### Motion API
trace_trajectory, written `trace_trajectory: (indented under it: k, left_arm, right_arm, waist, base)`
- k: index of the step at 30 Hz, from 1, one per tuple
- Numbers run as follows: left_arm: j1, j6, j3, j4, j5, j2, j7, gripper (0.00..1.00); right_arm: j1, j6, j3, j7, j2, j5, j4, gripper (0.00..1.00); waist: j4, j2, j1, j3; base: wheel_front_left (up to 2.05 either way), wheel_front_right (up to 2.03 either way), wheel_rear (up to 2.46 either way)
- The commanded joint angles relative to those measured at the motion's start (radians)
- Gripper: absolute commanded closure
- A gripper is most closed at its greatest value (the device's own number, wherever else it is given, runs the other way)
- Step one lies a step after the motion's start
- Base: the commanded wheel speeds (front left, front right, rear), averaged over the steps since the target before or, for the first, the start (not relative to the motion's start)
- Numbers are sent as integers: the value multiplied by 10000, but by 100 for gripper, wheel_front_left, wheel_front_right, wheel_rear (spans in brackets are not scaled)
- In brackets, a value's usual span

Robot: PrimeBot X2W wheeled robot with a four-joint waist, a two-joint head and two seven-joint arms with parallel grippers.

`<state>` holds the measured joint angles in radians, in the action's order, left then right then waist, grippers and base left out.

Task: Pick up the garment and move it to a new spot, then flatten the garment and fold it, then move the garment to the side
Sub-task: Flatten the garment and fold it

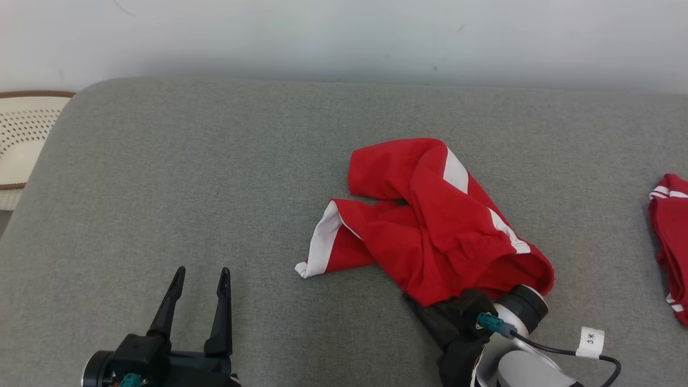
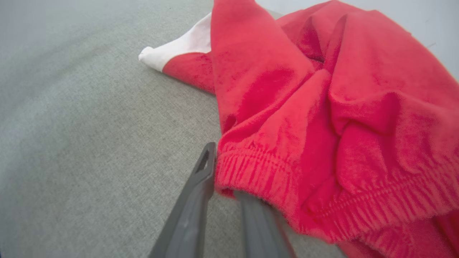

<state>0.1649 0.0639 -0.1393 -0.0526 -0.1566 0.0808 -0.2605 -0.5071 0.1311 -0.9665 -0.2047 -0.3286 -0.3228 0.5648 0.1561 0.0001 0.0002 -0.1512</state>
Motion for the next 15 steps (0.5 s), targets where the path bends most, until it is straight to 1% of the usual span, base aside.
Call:
trace_trajectory:
  k: [1, 4, 7, 9, 10, 15]
  left_arm:
    - [102, -13, 46, -51, 45, -22, -35, 0]
    - [100, -49, 130, -76, 87, -39, -35, 0]
    - [65, -46, 250, -33, 143, -44, -35, 0]
    - [54, -56, 318, -7, 180, -53, -35, 0]
    - [45, -59, 369, 16, 186, -52, -35, 0]
    - [40, -55, 473, 97, 311, -44, -35, 0]
  right_arm:
    - [-71, -7, -42, -126, -14, -177, -111, 100]
    - [-110, -7, -51, -275, -215, -612, -744, 100]
    - [6, -7, -23, -297, -535, -1080, -1809, 100]
    - [128, -7, -5, -90, -866, -1415, -2658, 100]
    - [247, -7, 38, 83, -982, -1758, -3104, 100]
    - [727, -7, 467, 1296, -1945, -3172, -5294, 100]
  waist:
    - [-85, -1, -2, -23]
    - [-286, -1, -2, -16]
    - [-570, -1, -2, -38]
    - [-760, -1, -2, -64]
    - [-866, -1, -2, -87]
    - [-1236, -1, -2, -178]
  base:
    - [0, 0, 0]
    - [0, 0, 0]
    - [0, 0, 0]
    - [0, 0, 0]
    - [0, 0, 0]
    - [0, 0, 0]
